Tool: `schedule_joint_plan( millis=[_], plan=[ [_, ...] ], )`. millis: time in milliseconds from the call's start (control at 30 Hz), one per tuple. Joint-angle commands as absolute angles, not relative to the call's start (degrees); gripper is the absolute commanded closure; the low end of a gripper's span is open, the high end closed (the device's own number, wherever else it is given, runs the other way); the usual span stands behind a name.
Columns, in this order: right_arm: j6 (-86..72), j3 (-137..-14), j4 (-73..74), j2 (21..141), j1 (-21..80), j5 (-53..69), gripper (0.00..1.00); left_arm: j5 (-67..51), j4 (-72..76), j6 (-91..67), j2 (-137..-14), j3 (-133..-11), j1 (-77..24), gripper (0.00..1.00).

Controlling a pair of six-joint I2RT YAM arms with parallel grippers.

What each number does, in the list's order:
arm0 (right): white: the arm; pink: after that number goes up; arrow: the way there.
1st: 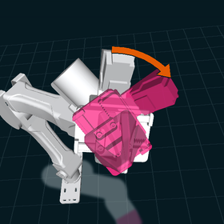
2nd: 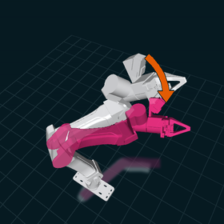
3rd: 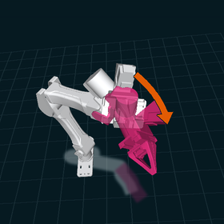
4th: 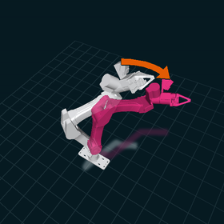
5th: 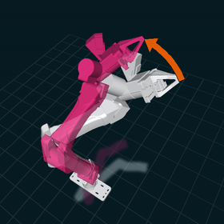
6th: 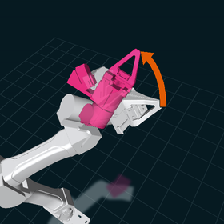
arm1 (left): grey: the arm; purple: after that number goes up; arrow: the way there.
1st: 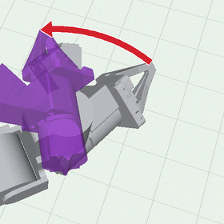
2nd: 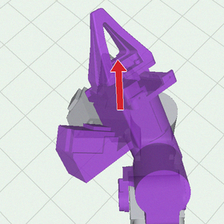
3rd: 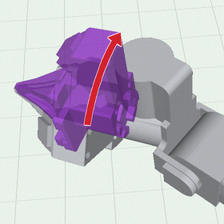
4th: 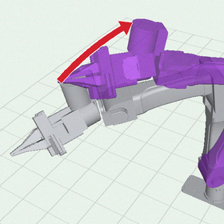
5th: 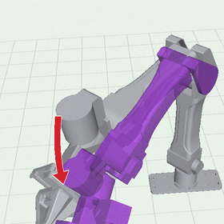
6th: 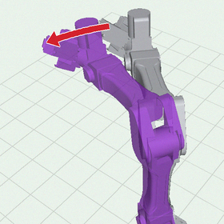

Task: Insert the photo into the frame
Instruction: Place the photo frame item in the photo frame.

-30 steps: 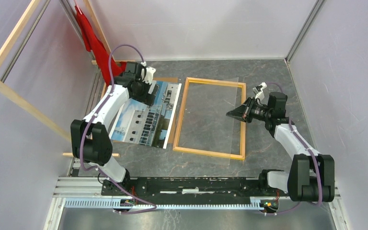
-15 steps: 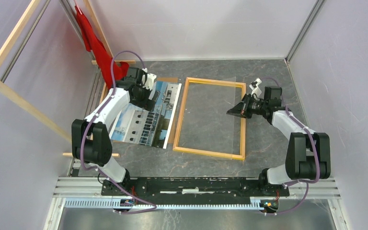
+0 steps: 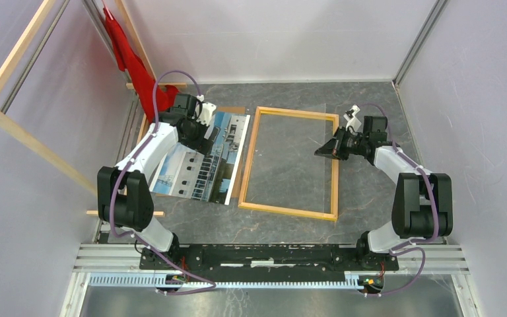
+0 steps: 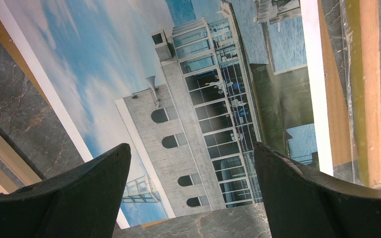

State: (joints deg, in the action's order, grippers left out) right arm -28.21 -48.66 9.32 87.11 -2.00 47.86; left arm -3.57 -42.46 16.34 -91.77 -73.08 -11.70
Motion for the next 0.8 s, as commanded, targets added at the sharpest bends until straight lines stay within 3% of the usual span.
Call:
schedule_joint_plan(
  millis=[0,767],
  plan=[
    [-27.0,-51.1,7.7,88.0,-3.0,45.9,1.00,-4.8,-40.9,18.4,-89.7,-72.7,-11.9,0.00],
    [-26.4,-52.0,6.6,92.2,-5.6,44.0,1.00,-4.7,-40.9,18.3,-90.2,-72.1,-11.9,0.00]
  ],
)
